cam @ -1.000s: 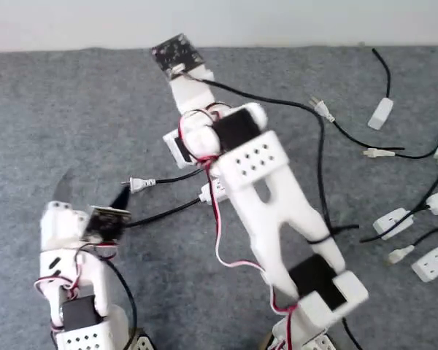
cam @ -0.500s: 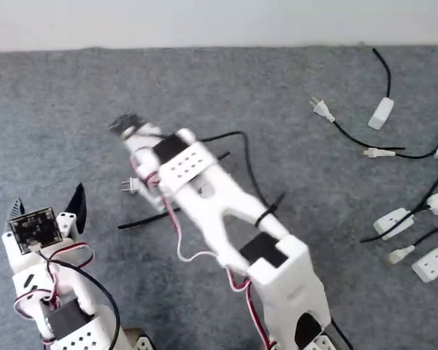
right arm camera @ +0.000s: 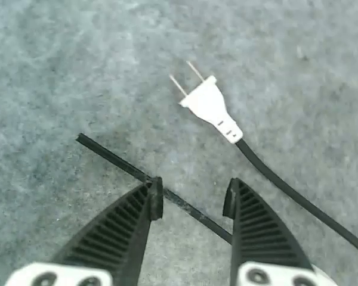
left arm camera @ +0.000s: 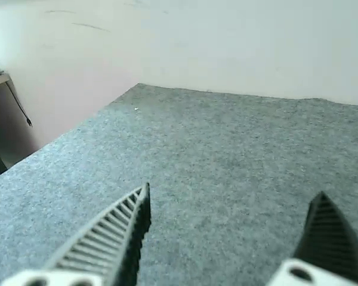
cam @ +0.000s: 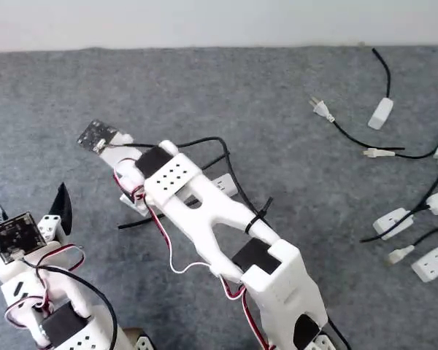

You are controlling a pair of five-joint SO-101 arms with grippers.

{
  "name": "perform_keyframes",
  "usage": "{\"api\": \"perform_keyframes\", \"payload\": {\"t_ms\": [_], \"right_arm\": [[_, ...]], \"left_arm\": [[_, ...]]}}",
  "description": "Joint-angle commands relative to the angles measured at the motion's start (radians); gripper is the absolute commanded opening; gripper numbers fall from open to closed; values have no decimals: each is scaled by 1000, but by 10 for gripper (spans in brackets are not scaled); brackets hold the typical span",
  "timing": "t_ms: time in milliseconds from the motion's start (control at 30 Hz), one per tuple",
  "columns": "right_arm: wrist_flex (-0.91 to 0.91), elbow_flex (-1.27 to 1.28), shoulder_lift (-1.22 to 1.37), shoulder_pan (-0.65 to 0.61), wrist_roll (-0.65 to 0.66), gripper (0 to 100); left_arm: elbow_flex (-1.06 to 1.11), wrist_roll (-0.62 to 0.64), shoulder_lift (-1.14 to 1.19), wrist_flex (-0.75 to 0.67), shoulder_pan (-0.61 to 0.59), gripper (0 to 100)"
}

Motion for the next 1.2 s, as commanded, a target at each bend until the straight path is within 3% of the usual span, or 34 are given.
{"api": "perform_keyframes", "payload": {"t_ms": [0,400,633,900,1167], "right_arm": [[-19,-46,16,-8,41,168],[7,-304,268,1,236,169],[120,-545,372,8,374,169],[245,-786,481,15,417,167],[242,-802,578,51,496,166]], "left_arm": [[-53,31,-14,12,-3,397],[-48,32,-14,15,-6,397],[-24,28,-14,12,-3,397],[-12,26,-14,11,-3,397],[-10,26,-14,14,-3,397]]}}
